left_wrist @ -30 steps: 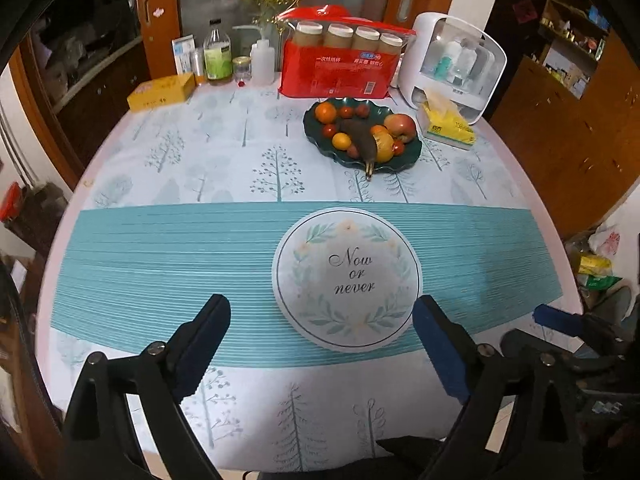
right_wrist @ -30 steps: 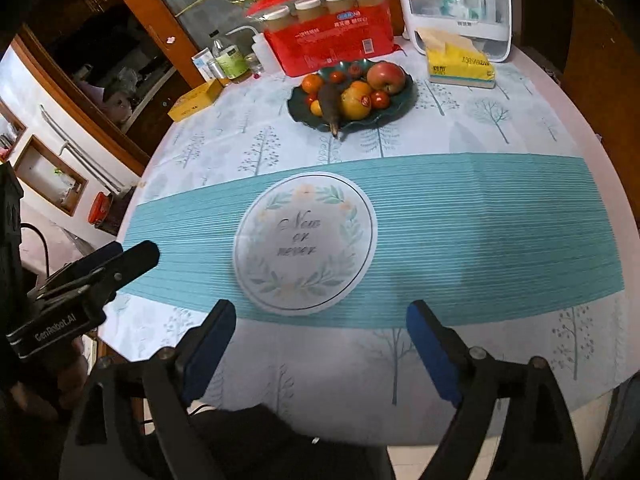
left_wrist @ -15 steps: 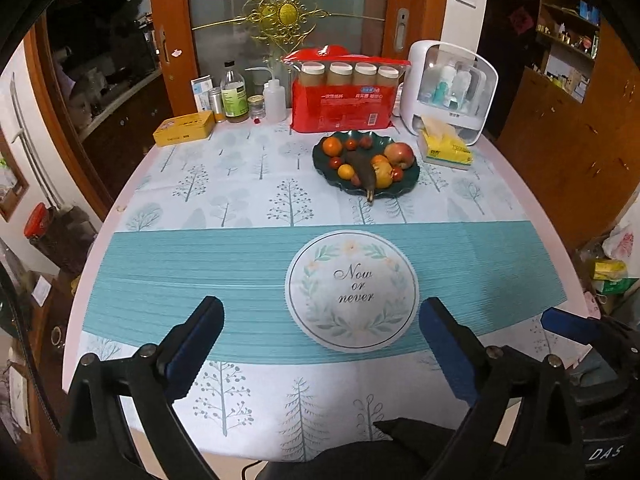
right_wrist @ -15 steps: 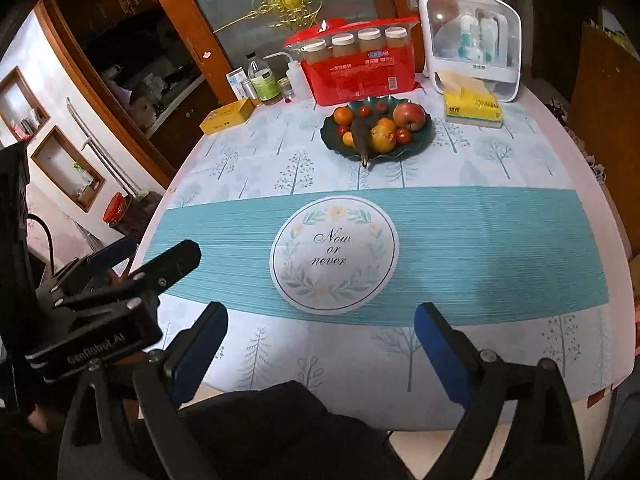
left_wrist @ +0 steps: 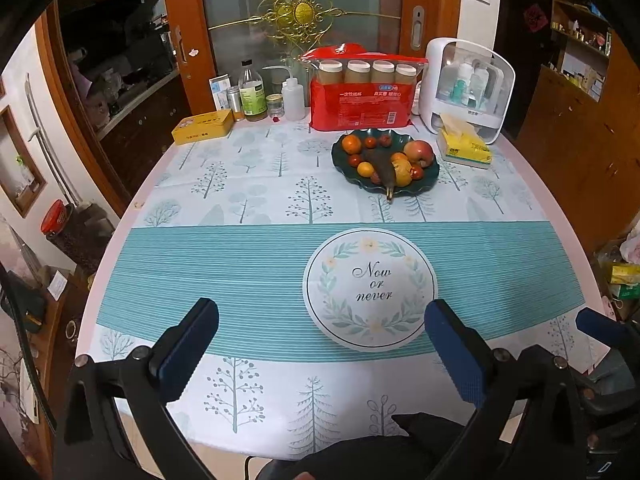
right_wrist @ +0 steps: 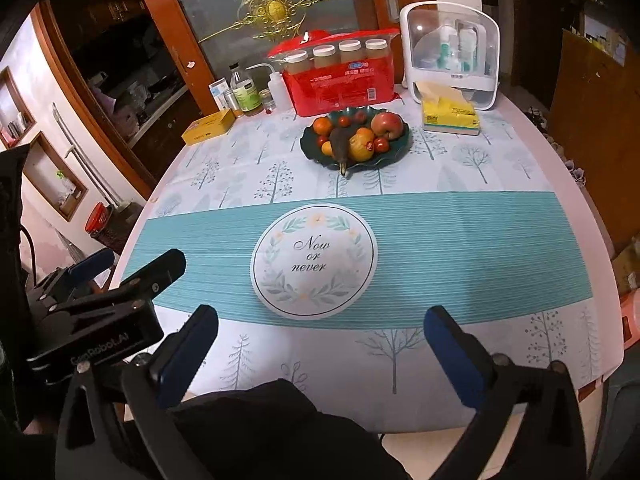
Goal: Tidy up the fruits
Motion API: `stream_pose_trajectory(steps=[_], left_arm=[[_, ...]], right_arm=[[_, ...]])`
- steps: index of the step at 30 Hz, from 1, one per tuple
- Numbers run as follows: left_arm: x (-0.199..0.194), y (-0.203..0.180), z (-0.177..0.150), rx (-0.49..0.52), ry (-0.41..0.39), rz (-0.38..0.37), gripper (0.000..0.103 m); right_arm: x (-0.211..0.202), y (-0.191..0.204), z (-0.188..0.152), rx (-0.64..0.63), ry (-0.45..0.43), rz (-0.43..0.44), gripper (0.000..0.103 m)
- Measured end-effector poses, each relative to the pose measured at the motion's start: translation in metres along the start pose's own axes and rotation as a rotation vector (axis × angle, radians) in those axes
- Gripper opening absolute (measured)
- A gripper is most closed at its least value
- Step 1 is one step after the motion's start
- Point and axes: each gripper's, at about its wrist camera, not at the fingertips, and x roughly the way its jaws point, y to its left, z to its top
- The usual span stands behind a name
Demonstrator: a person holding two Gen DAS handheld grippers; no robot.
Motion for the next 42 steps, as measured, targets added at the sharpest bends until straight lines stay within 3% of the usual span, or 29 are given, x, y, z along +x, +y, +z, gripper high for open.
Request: stream_pose_trajectory(steps=[42], left_arm=[[0.003,-0.004,0.0,-0.001,0.0,0.022,0.102]], right_arm=[[0.016,-0.006,0.001,-0.004,0.041,0.005,0.103]])
